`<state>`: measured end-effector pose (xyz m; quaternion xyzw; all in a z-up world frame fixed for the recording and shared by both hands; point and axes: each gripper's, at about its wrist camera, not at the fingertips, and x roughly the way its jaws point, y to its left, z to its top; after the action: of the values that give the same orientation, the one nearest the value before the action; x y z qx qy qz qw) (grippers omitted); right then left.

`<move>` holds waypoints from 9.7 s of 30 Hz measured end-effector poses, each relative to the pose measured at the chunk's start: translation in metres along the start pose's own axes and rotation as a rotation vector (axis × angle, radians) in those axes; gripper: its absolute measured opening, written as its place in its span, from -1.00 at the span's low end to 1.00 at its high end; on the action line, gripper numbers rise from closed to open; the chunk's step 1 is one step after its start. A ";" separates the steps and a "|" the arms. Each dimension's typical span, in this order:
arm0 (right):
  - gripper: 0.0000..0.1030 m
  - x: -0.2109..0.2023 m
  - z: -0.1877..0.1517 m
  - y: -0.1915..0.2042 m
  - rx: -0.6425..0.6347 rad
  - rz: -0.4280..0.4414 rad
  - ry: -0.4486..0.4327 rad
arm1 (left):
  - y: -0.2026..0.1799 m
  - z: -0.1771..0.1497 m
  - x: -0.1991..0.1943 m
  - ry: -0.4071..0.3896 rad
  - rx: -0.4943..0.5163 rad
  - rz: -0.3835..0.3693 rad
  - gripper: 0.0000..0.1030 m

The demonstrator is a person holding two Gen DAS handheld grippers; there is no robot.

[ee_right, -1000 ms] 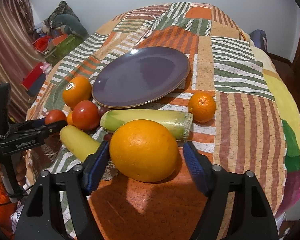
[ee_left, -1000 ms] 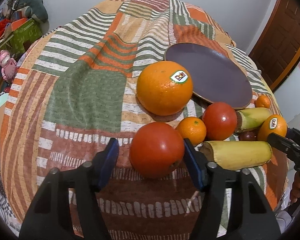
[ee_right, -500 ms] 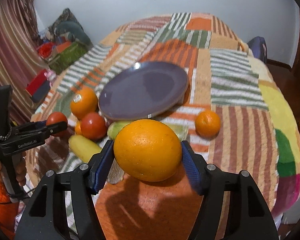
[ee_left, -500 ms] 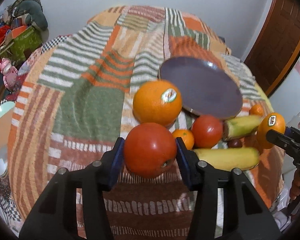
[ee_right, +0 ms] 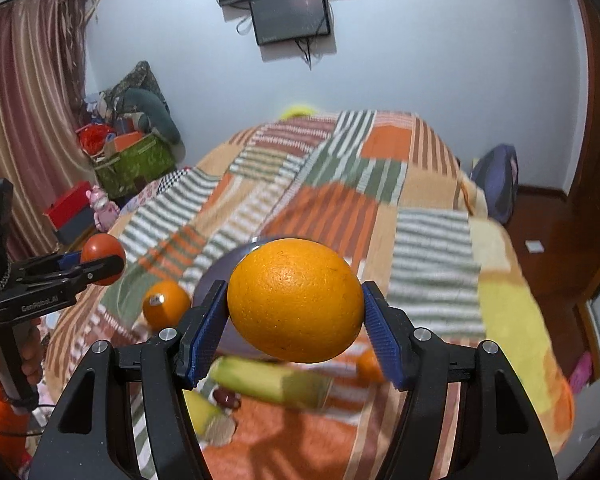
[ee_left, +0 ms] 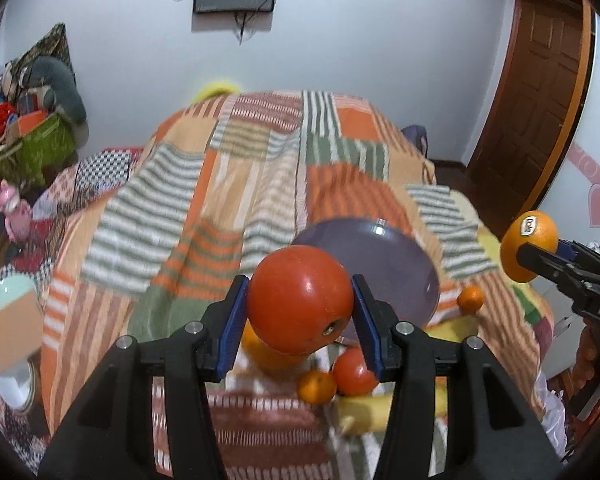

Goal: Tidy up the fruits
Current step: 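Lift the orange with the right tool while the left tool lifts the tomato, then lower the orange onto the purple plate while the left tool sets the tomato beside it, then withdraw both tools and move the right tool toward the pale yellow squash, then grasp the pale yellow squash with the right tool and lift it, then carry the squash in the right tool over the purple plate, then lower the squash onto the plate and open the right tool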

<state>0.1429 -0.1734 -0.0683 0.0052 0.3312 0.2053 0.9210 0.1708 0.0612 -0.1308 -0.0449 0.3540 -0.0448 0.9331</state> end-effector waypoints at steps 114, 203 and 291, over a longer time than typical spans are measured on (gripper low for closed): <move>0.60 0.047 -0.094 0.014 -0.078 0.023 0.368 | 0.013 -0.105 0.061 0.387 0.028 0.097 0.63; -0.20 0.045 -0.103 -0.019 -0.086 0.079 0.450 | 0.019 -0.048 0.115 0.336 -0.005 0.090 0.39; -0.29 0.167 0.011 -0.023 0.012 0.032 0.306 | -0.022 -0.005 0.155 0.285 0.092 -0.001 0.35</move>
<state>0.2742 -0.1299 -0.1647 -0.0154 0.4689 0.2165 0.8562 0.2821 0.0207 -0.2337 0.0044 0.4805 -0.0676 0.8744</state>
